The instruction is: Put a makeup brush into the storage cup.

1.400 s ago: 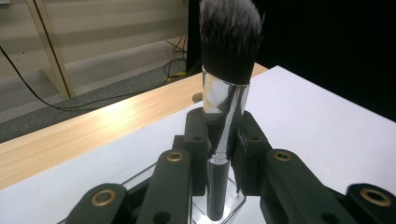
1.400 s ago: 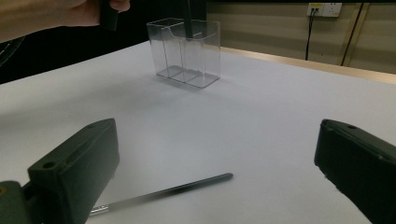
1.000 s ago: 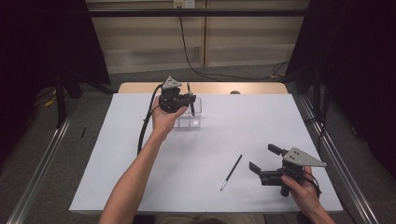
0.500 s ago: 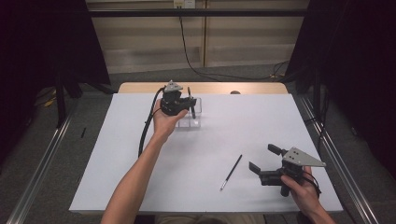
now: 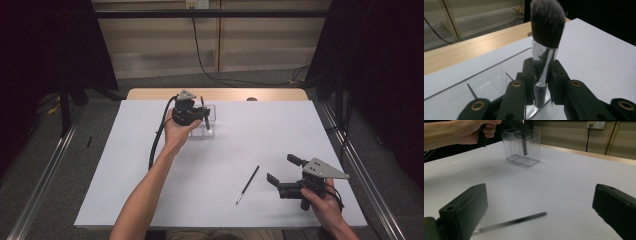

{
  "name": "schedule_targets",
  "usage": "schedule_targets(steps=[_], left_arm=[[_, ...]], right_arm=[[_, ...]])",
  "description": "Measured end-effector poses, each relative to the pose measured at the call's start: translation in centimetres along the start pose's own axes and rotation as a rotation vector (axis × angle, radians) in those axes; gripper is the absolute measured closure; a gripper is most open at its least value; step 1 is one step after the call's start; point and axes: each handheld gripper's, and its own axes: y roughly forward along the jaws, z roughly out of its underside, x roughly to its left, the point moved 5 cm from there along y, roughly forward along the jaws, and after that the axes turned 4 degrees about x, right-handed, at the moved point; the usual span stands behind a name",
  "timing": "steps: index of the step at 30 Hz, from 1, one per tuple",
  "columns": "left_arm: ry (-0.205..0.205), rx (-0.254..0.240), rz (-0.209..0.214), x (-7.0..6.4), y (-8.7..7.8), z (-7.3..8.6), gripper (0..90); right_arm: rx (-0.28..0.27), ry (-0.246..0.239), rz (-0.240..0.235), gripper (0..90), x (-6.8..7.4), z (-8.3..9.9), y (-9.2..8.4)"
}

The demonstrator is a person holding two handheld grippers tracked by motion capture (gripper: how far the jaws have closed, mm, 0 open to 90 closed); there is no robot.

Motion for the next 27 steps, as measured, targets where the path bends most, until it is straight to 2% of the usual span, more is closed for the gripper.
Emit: schedule_targets(steps=[3,6,8,16,20,27], left_arm=[[-0.005,-0.002,0.001,0.1,0.0,0.0,72.6],[-0.019,-0.011,0.001,0.2,-0.1,-0.1,62.1],[-0.022,-0.014,-0.004,0.3,-0.2,0.0,51.2],[-0.031,-0.04,-0.024,0.7,-0.7,0.0,29.4],[-0.026,-0.052,-0.039,0.8,-1.1,-0.1,22.4],[-0.032,-0.095,-0.026,1.0,-2.0,0.1,8.3]], right_arm=[[0.0,0.0,-0.002,0.0,0.0,0.0,0.0],[0.0,0.0,-0.001,0.0,0.0,0.0,0.0],[-0.001,-0.002,0.002,0.0,0.0,0.0,0.0],[-0.003,-0.002,0.002,0.0,0.0,0.0,0.0],[-0.003,-0.002,0.001,0.0,0.0,0.0,0.0],[0.0,-0.002,-0.001,0.0,0.0,0.0,0.1]])
